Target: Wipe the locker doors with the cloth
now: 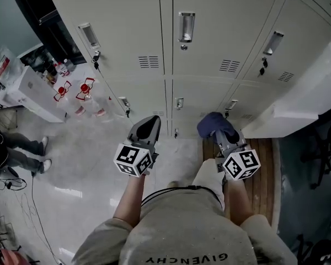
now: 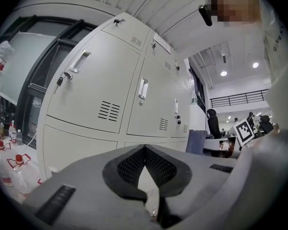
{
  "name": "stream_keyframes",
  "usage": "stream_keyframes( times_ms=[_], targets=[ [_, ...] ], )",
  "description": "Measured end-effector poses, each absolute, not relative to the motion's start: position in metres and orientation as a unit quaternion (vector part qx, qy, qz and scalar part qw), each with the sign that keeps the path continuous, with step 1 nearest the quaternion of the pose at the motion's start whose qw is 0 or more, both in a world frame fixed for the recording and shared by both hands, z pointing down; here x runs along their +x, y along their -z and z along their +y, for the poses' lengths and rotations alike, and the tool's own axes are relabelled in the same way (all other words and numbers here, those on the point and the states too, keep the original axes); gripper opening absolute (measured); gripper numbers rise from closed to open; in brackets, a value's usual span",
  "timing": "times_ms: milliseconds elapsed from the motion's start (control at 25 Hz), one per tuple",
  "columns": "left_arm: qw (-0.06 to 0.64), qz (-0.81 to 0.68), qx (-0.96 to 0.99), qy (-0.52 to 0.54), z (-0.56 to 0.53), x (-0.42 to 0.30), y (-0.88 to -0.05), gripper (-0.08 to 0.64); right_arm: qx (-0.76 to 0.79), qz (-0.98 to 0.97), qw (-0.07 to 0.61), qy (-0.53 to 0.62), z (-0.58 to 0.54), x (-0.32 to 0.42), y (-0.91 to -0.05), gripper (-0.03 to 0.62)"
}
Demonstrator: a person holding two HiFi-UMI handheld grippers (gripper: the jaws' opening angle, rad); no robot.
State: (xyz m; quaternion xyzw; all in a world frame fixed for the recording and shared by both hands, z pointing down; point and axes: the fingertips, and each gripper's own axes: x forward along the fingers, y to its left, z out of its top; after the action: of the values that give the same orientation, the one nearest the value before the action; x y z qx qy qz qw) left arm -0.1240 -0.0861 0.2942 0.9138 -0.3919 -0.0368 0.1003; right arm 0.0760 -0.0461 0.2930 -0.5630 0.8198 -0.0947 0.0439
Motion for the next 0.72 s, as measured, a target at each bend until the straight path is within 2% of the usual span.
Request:
stream_keyframes(
  times_ms=[720],
  targets=[
    [0.093, -0.387, 0.917, 0.027, -0.091, -0.12, -0.285, -0.002, -0.576, 0.808, 0.067, 0.102, -0.049, 0.09, -0.283, 0.051]
  ],
)
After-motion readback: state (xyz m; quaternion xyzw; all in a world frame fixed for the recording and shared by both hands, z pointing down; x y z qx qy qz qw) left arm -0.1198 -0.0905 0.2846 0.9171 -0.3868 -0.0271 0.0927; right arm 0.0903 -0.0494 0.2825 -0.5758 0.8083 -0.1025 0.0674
